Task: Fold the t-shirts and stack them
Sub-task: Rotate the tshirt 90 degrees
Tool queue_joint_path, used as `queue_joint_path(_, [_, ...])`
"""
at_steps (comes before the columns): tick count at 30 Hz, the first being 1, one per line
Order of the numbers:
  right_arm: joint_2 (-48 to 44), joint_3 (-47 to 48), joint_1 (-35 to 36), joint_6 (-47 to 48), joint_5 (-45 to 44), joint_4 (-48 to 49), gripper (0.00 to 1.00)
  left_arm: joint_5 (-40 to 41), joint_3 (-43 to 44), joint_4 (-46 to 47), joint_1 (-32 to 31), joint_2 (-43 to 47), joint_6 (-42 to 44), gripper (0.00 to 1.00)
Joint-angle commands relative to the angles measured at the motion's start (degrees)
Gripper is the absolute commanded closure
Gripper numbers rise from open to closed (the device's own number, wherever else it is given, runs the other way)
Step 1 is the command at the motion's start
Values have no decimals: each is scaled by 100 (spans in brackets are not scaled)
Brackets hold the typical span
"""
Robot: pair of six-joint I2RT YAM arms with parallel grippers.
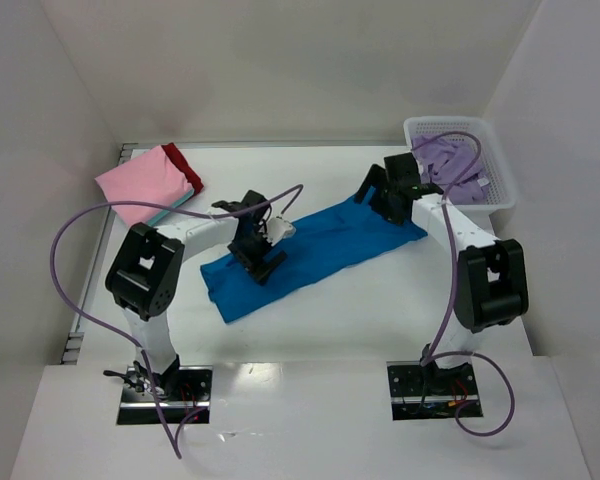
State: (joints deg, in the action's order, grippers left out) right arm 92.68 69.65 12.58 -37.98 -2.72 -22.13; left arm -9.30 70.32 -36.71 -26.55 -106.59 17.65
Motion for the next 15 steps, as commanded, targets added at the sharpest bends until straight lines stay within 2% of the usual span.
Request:
queue_joint_path(1, [345, 127, 104, -52, -264, -345, 0, -687, -116, -416, -263, 14, -709, 0])
queue_joint_path(9, [1251, 470, 280, -157, -519, -380, 0, -898, 166, -522, -896, -231, -973, 0])
queue_joint_path(15, [1804, 804, 280, -263, -519, -432, 0, -767, 113, -574, -1090, -363, -1027, 0])
